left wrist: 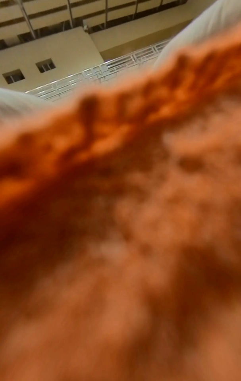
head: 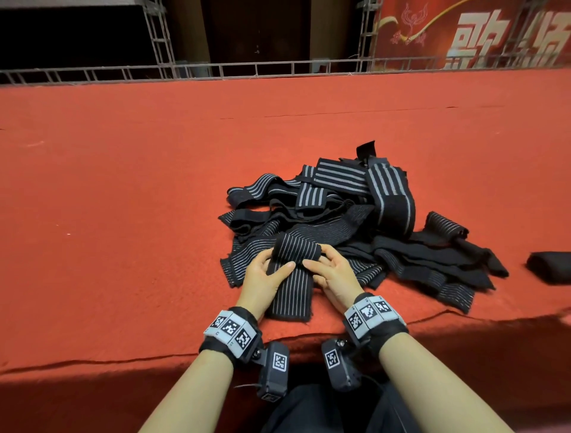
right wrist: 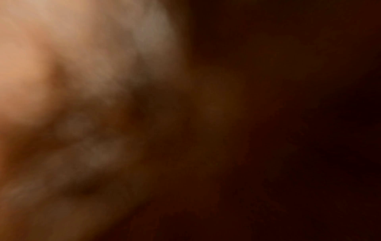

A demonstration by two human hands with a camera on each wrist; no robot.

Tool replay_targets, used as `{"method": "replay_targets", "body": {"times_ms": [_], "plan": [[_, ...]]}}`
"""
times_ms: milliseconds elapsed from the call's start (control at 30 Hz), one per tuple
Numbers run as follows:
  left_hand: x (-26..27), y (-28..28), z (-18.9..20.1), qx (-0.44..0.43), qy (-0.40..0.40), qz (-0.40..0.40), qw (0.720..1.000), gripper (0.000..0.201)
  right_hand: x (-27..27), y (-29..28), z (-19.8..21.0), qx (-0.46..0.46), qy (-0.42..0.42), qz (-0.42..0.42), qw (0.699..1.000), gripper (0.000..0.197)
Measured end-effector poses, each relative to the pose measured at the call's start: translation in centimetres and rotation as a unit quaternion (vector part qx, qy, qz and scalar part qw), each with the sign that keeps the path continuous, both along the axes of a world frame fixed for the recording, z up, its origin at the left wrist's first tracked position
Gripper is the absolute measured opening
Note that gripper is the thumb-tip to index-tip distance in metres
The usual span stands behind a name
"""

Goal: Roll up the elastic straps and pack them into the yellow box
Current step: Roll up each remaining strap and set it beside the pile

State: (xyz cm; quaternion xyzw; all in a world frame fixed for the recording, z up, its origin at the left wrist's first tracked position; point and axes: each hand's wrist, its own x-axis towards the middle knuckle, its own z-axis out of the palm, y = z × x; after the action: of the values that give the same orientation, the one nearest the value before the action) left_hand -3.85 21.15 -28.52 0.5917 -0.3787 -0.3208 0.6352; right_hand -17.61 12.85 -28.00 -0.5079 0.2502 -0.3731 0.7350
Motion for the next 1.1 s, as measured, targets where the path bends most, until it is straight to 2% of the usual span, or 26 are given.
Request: {"method": "replay_targets", "body": {"times_ms": [167,467,567,767,933,1033,1100], "plan": [[-0.3,0.0,-0.1,0.008,-0.042,0.0,0.999,0.009,0.0,0.2,0.1,0.006,-0.011,-0.014,1.0,0.027],[0.0,-0.3,-0.6,0.036,-0.103,-0.024,0.994,0.032,0.0,0.3,0.3,0.021,-0.018,-0.011,1.0,0.033],[-0.1,-0.3,-0.5,0.036,-0.124,-0.032,0.991,0.03,0.0,0.3,0.4,0.02,-0.019,-0.009,1.0,0.03],[-0.4,-0.2,0.1,0.033,-0.08,-0.028,0.996,0.027,0.0,0.2,0.1,0.013,-0.026,-0.016,0.999,0.034],[-0.6,0.2,1.1,0.02,-0.023,-0.008,0.999,0.029,0.0,0.2,-0.1,-0.045,0.03,-0.03,0.998,0.039],[-0.9,0.7,1.6,0.018,0.026,-0.022,0.999,0.032,-0.2,0.3,-0.1,-0.067,0.039,-0.031,0.996,0.04],[-0.9,0.4,1.2,0.019,0.012,-0.041,0.999,0.037,-0.3,0.4,-0.2,-0.078,0.05,-0.028,0.995,0.041]]}}
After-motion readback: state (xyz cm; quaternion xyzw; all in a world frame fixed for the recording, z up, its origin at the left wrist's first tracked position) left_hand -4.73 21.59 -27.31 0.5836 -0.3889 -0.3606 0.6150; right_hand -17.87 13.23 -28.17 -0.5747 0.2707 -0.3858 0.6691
